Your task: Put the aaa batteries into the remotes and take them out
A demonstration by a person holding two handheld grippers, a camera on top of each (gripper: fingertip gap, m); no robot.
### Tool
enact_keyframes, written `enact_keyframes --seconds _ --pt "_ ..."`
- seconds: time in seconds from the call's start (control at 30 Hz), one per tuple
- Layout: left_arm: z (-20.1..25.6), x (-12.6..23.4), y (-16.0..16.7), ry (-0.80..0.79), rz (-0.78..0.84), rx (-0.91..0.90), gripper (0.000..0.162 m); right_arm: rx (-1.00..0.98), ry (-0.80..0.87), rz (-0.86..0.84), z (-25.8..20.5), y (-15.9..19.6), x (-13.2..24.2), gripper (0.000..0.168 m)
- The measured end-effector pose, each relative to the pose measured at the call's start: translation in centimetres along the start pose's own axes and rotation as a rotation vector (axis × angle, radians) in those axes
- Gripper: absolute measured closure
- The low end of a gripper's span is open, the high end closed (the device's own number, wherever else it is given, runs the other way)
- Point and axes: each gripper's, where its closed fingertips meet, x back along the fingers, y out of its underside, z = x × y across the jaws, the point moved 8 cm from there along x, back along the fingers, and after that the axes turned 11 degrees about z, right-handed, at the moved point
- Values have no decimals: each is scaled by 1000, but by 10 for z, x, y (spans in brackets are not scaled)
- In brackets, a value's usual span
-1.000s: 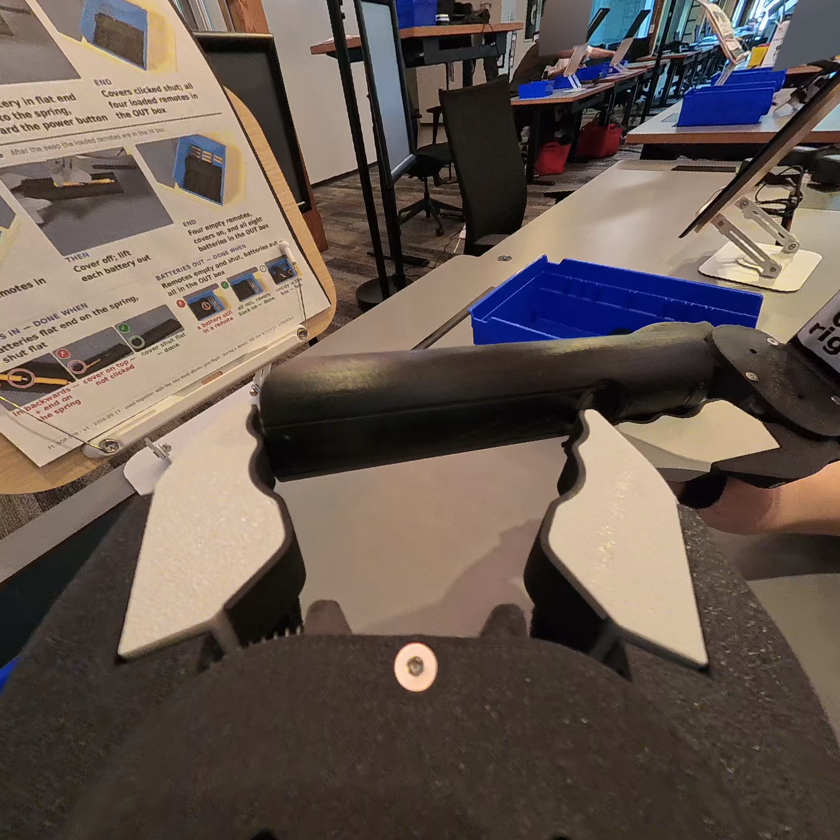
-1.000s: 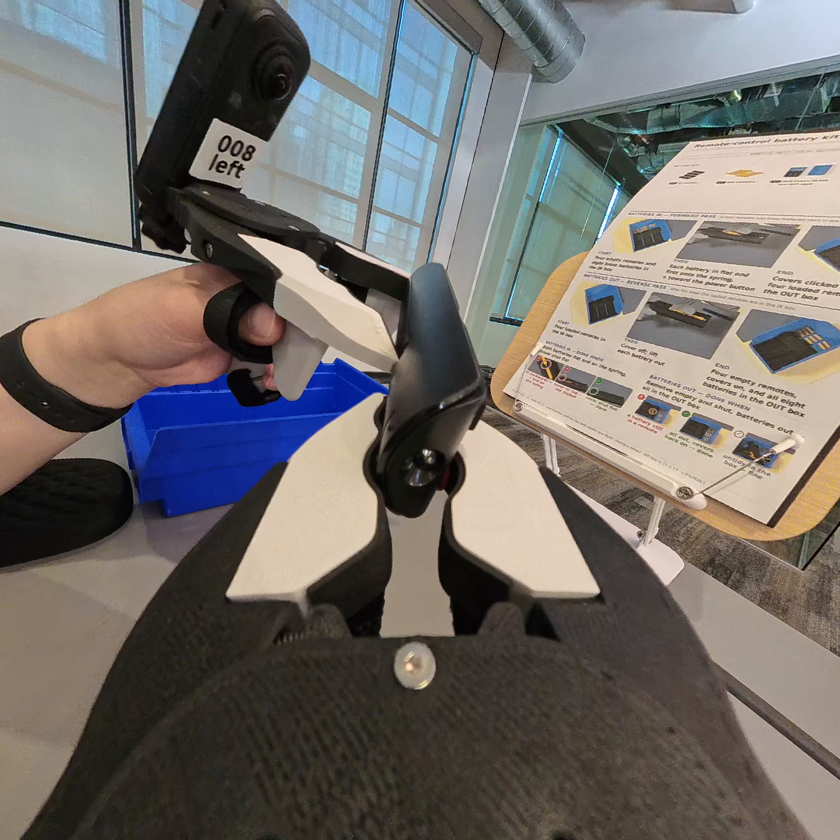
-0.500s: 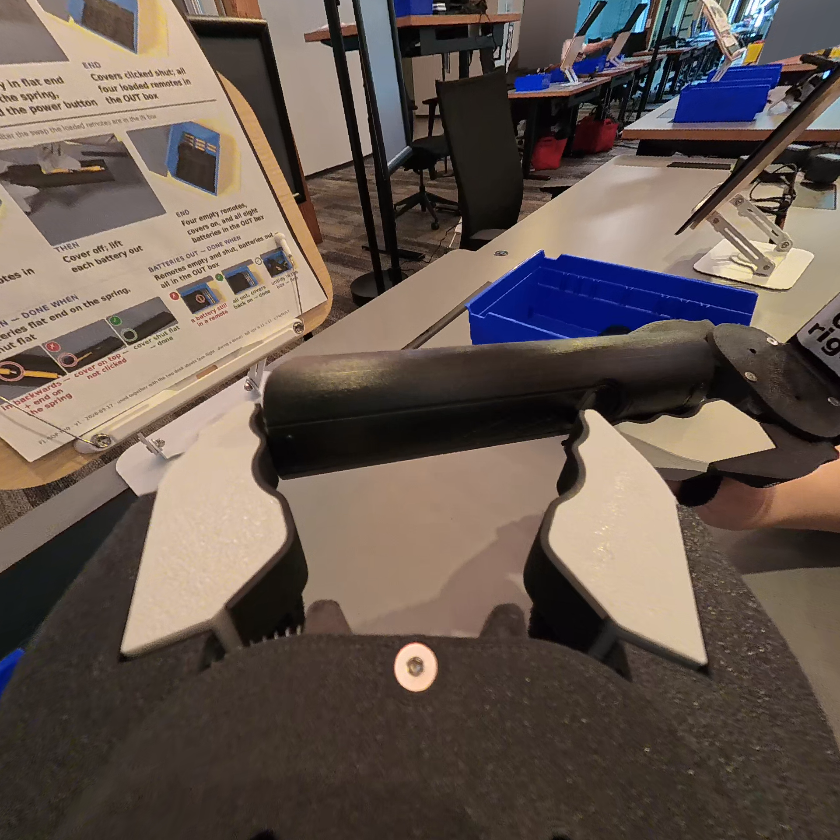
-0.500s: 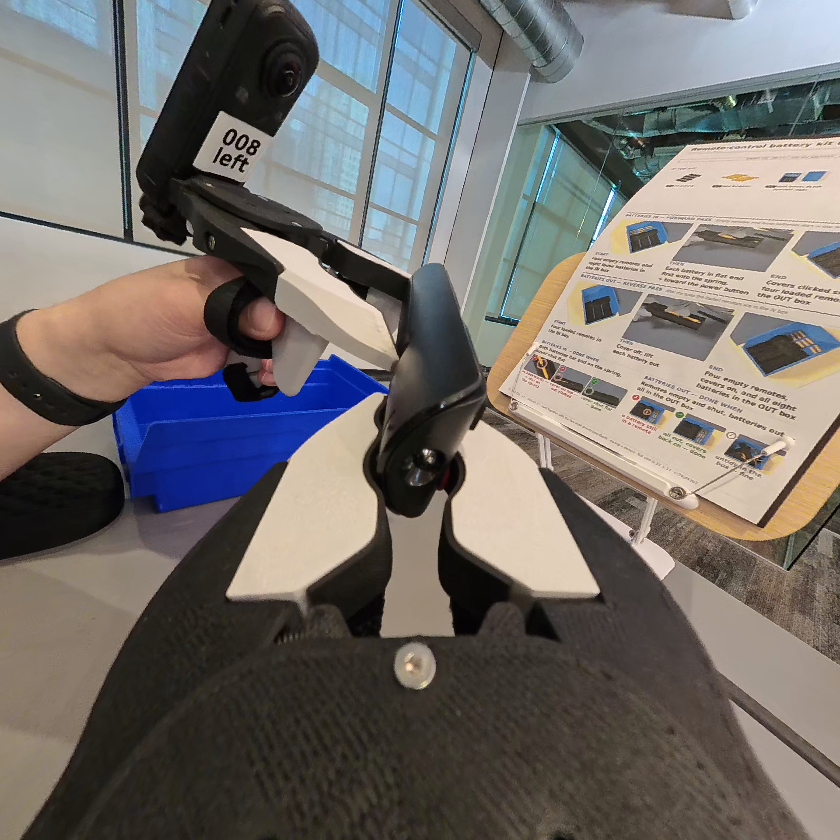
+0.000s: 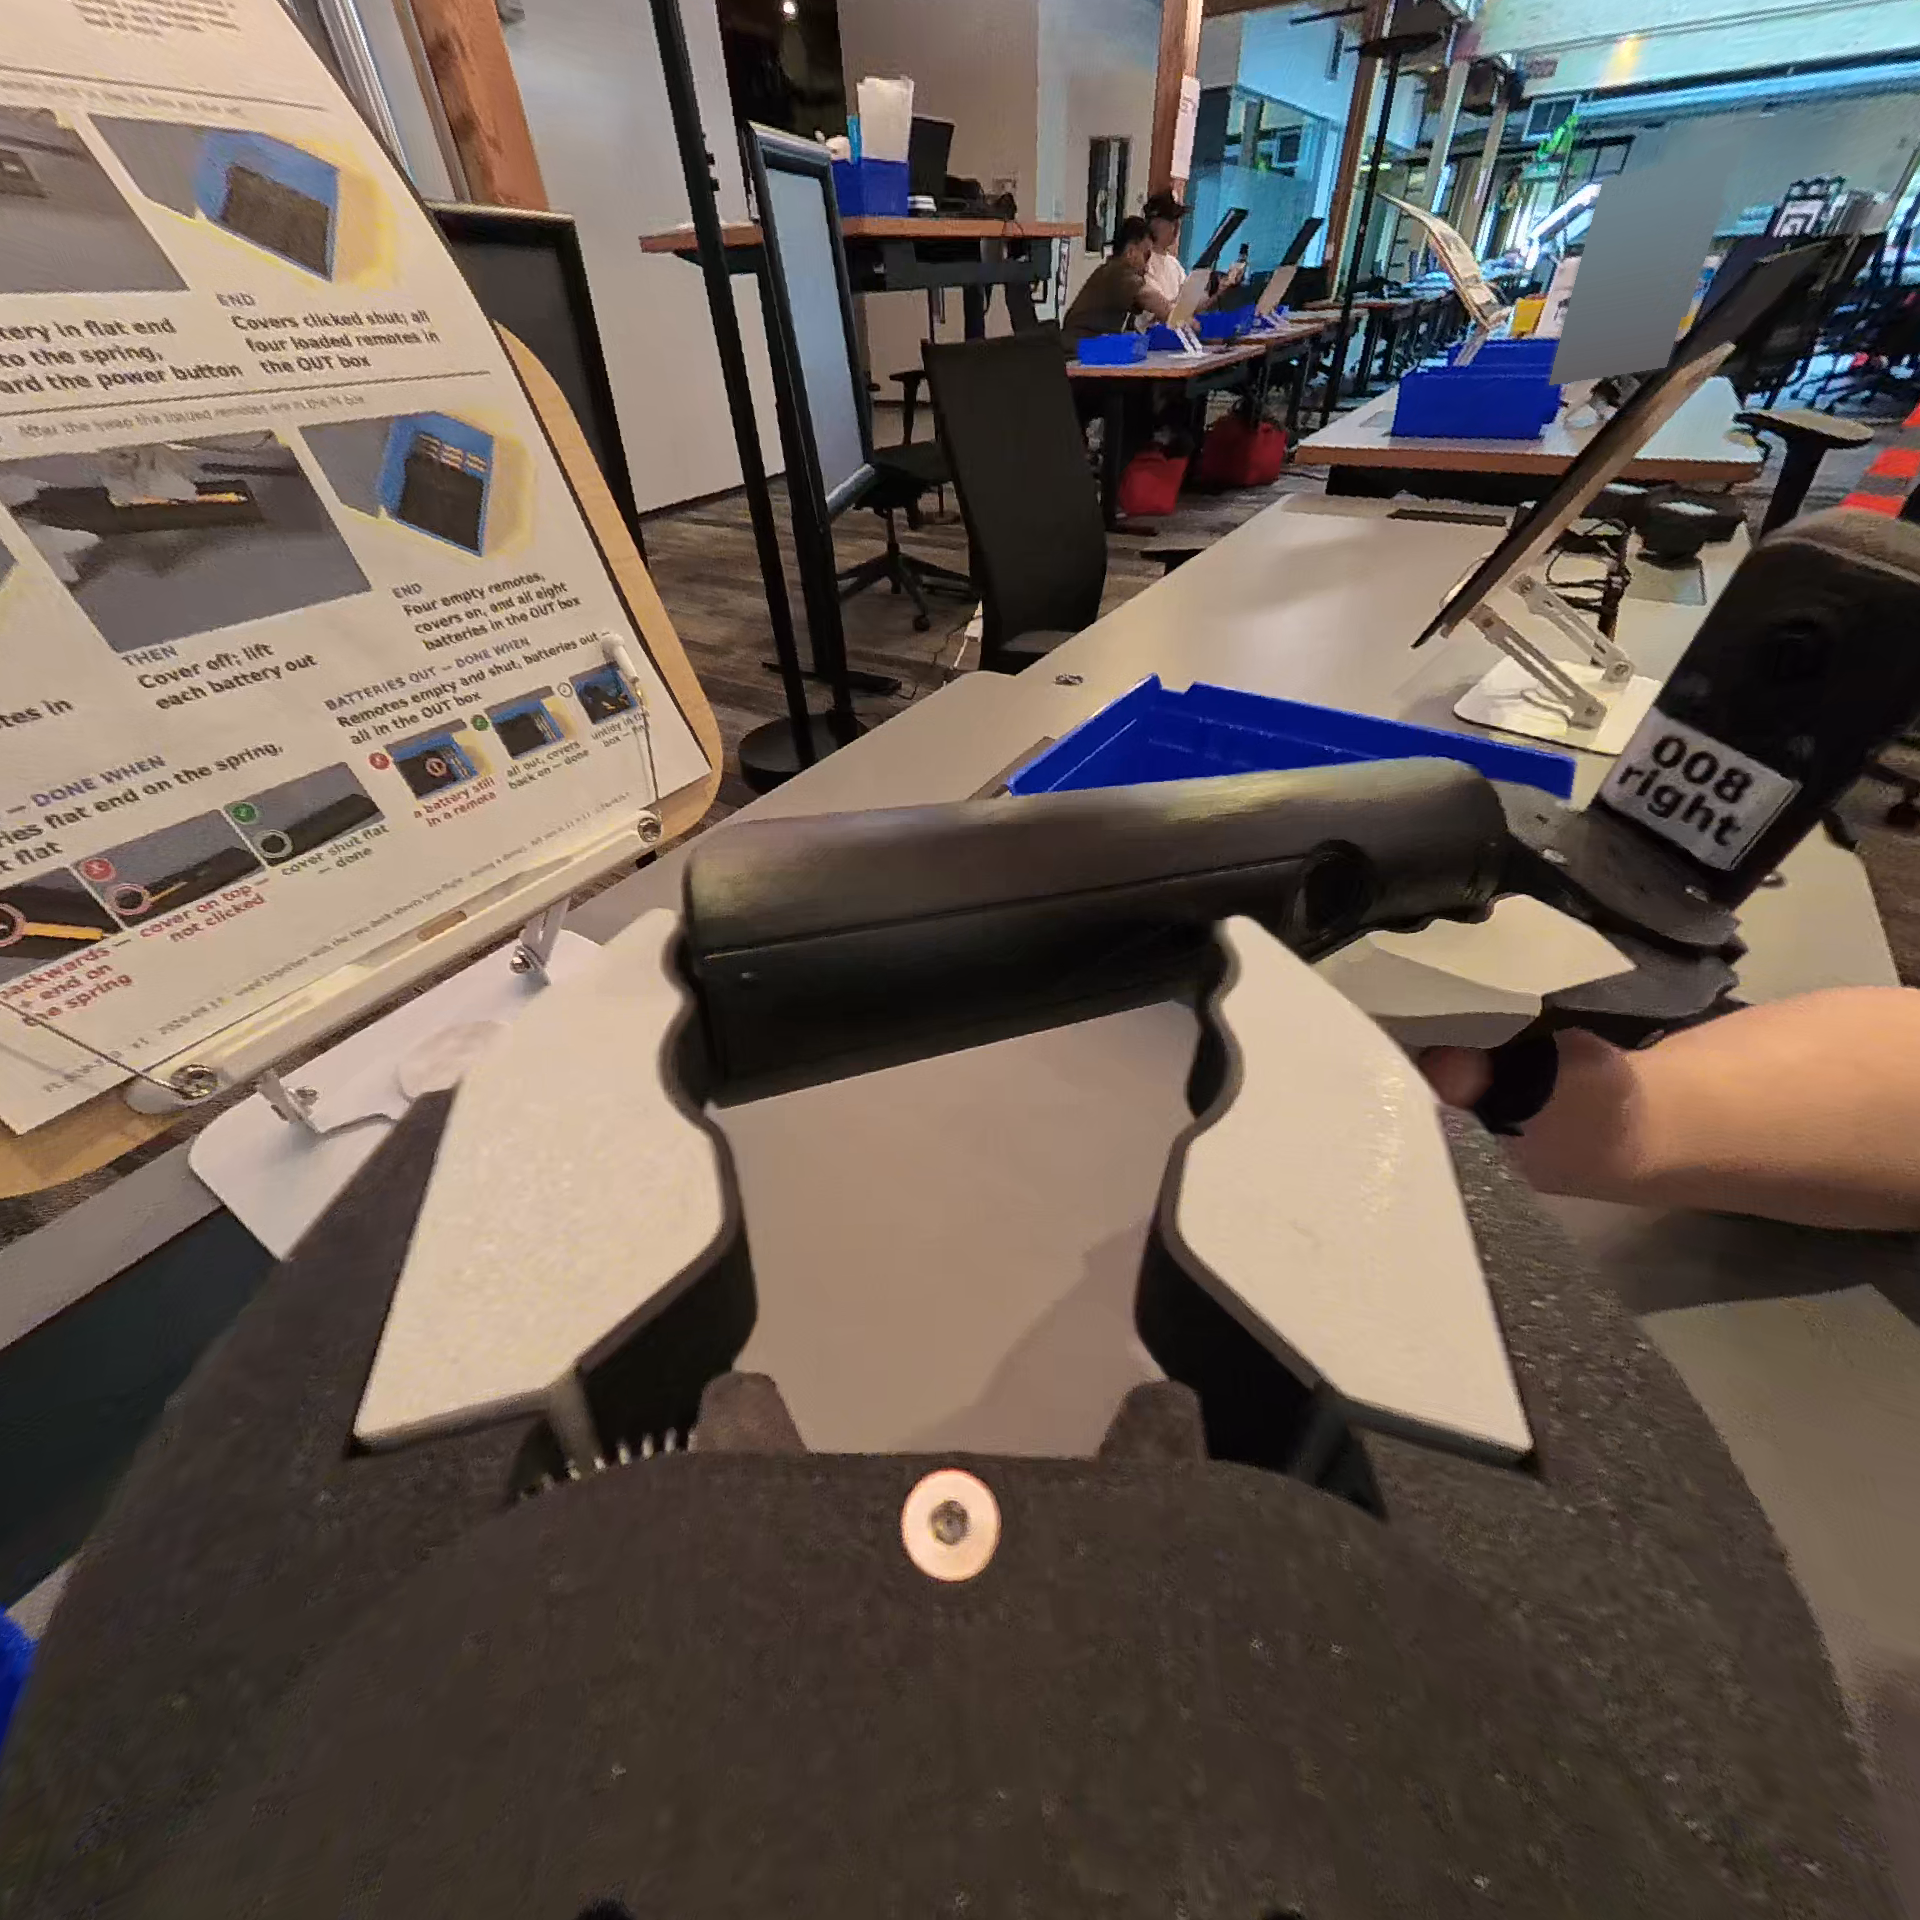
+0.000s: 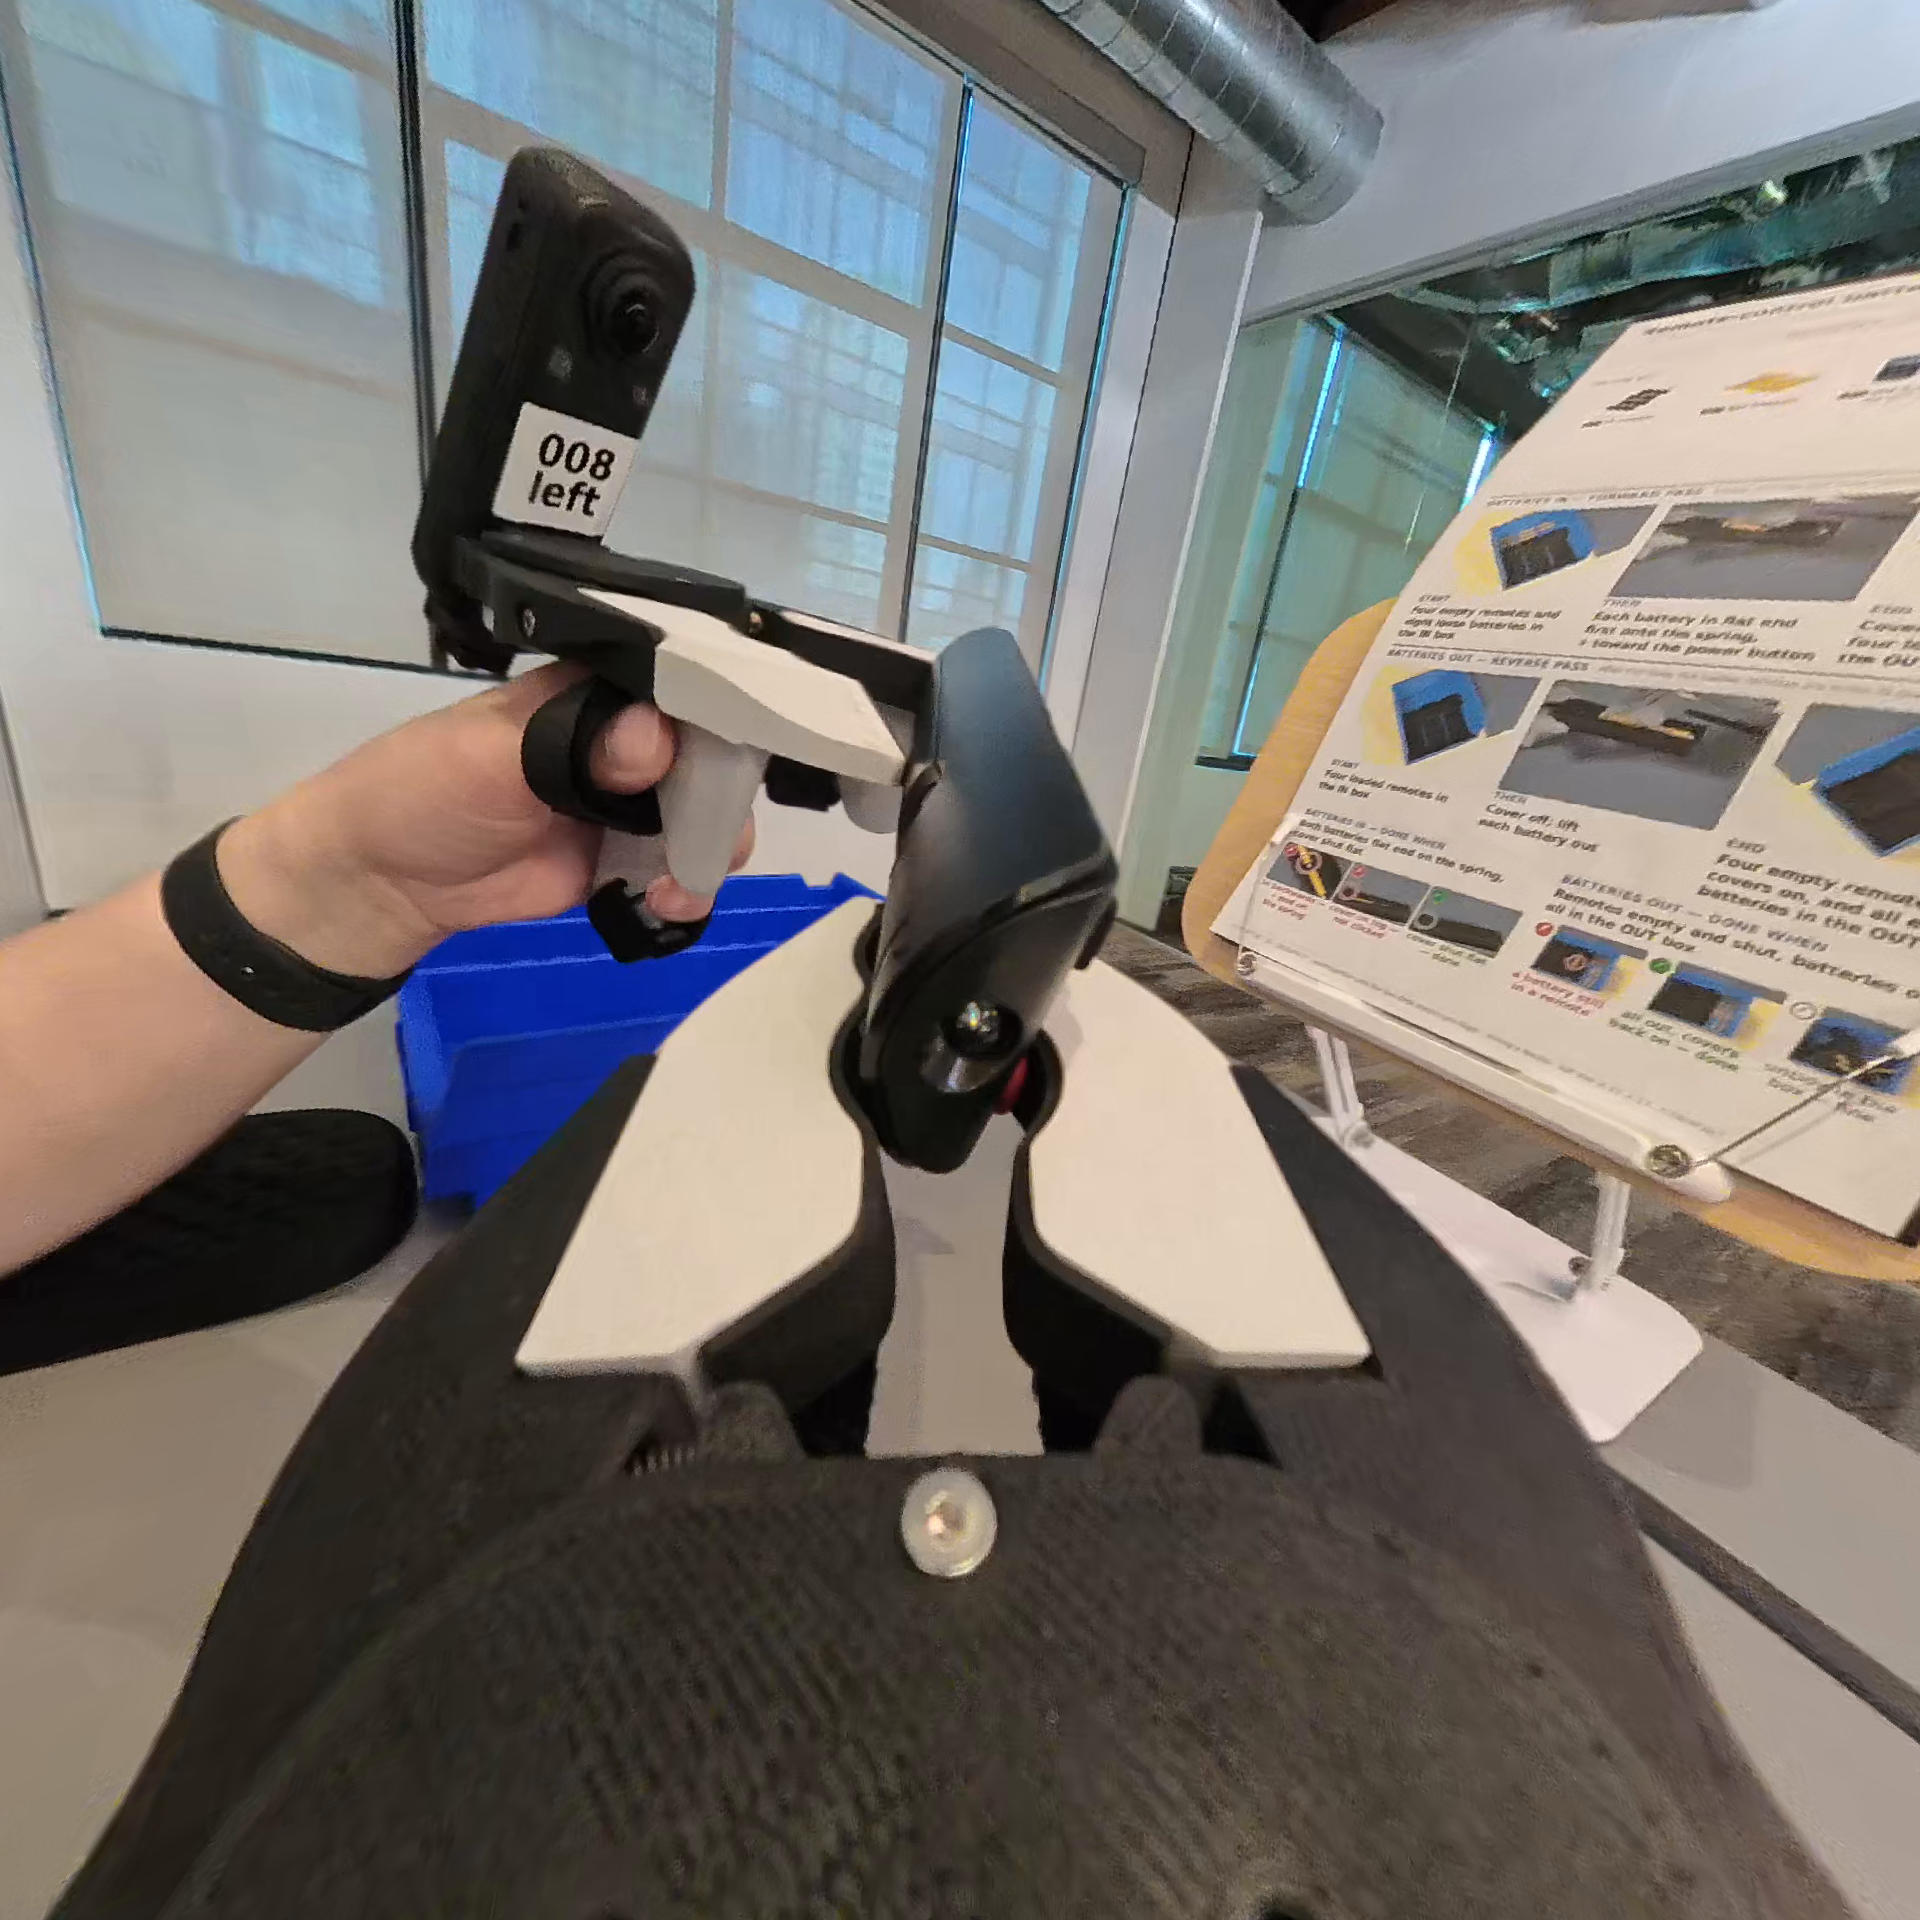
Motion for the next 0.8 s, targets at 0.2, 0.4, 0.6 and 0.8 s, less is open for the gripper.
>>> enact_keyframes --seconds 0.2,0.4,0.6,0.8 --pt "11 -15 9 -99 20 -16 28 98 37 -15 -7 0 0 149" --pt "8 -16 11 -34 -4 104 32 199 26 -3 -11 -5 2 149" --pt "9 -12 4 -40 30 40 38 177 8 8 -12 -3 2 149" --pt "8 -12 4 -72 68 2 39 123 9 3 -6 -3 0 150"
